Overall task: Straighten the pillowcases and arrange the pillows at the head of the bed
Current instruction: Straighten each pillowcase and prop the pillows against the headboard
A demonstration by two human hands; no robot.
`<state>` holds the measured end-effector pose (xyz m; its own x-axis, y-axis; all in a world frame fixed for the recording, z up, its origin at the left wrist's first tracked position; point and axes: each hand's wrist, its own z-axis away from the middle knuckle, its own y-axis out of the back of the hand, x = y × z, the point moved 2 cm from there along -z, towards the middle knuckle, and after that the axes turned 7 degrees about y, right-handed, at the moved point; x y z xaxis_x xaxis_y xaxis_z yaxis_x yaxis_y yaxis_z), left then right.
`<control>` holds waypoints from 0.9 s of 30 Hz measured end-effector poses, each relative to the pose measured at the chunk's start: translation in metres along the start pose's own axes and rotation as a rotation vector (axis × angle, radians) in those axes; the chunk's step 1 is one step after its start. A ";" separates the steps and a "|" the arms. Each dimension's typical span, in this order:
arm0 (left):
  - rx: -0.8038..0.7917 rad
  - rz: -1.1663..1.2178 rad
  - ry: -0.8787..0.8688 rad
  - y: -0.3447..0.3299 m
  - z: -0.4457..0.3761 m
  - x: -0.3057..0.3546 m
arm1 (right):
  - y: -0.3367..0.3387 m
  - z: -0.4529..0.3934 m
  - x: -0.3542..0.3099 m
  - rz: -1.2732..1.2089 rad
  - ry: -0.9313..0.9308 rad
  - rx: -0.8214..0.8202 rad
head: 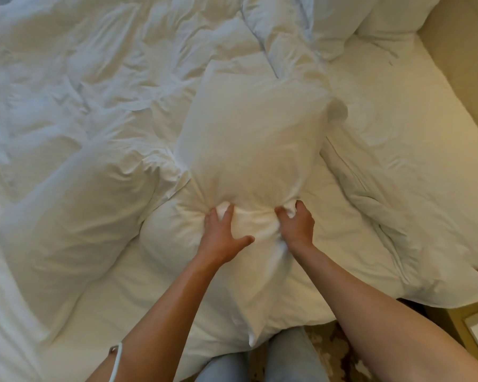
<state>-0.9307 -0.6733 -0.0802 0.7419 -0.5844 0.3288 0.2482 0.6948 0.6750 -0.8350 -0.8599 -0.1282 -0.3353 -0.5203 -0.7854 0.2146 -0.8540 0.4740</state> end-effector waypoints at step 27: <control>0.107 0.400 -0.499 0.033 0.200 0.140 | 0.251 0.170 -0.180 0.466 0.596 0.124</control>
<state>-0.9430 -0.8164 0.1206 0.3789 -0.4312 0.8189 -0.0698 0.8690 0.4899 -0.8767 -0.9819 0.1993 0.3234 -0.7638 -0.5585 0.0965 -0.5605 0.8225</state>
